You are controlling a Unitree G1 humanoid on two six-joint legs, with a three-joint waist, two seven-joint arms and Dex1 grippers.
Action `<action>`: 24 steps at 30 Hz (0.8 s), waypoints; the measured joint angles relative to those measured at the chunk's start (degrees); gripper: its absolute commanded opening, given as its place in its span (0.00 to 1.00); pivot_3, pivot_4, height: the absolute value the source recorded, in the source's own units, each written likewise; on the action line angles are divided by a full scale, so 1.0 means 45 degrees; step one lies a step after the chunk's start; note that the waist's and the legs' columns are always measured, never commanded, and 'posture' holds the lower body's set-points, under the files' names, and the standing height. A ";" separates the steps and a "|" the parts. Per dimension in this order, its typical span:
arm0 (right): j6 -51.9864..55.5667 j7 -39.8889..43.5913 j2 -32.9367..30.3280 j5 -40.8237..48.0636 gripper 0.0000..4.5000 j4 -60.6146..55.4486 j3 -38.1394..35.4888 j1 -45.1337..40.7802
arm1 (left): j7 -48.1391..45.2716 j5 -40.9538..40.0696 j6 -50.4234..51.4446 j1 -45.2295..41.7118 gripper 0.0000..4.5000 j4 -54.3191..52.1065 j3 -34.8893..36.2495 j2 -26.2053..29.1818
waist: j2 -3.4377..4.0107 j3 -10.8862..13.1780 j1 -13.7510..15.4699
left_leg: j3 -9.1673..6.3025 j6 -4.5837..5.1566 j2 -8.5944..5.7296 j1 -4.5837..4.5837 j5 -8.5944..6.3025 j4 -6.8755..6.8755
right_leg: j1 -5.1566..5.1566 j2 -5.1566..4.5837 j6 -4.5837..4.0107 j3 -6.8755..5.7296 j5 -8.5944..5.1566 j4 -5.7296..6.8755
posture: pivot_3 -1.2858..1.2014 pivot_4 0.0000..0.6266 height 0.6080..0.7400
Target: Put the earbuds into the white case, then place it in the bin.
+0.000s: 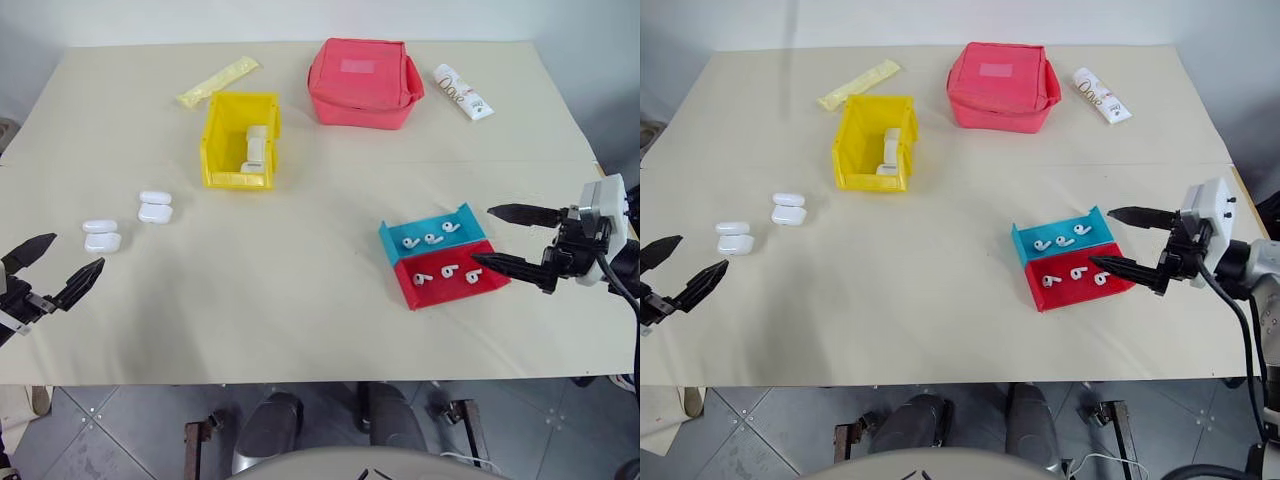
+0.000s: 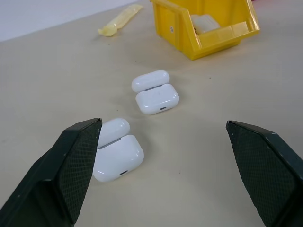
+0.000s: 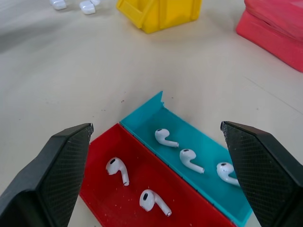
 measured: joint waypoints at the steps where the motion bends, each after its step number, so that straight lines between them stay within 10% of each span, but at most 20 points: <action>1: -0.0008 0.0009 0.0039 -0.0032 1.00 0.0052 0.0035 -0.0125 | -0.0001 -0.0073 0.0000 0.0001 0.99 -0.0072 0.0030 -0.0001 | 0.0000 0.0000 0.0000 | 0.0007 0.0000 -0.0002 -0.0002 0.0000 0.0000 | -0.0006 0.0000 0.0000 0.0002 0.0000 0.0001 | 0.52 0.24 1.00; 24: -0.0117 0.0857 0.1163 -0.0195 1.00 0.0704 0.2237 -0.3444 | 0.2304 -0.0749 0.3403 0.4034 0.99 -0.4086 0.2044 -0.1082 | 0.0004 0.0026 0.0152 | 0.0061 0.0007 0.0023 -0.0012 -0.0040 -0.0012 | -0.0007 0.0036 -0.0047 0.0028 0.0028 -0.0084 | 0.52 0.24 1.00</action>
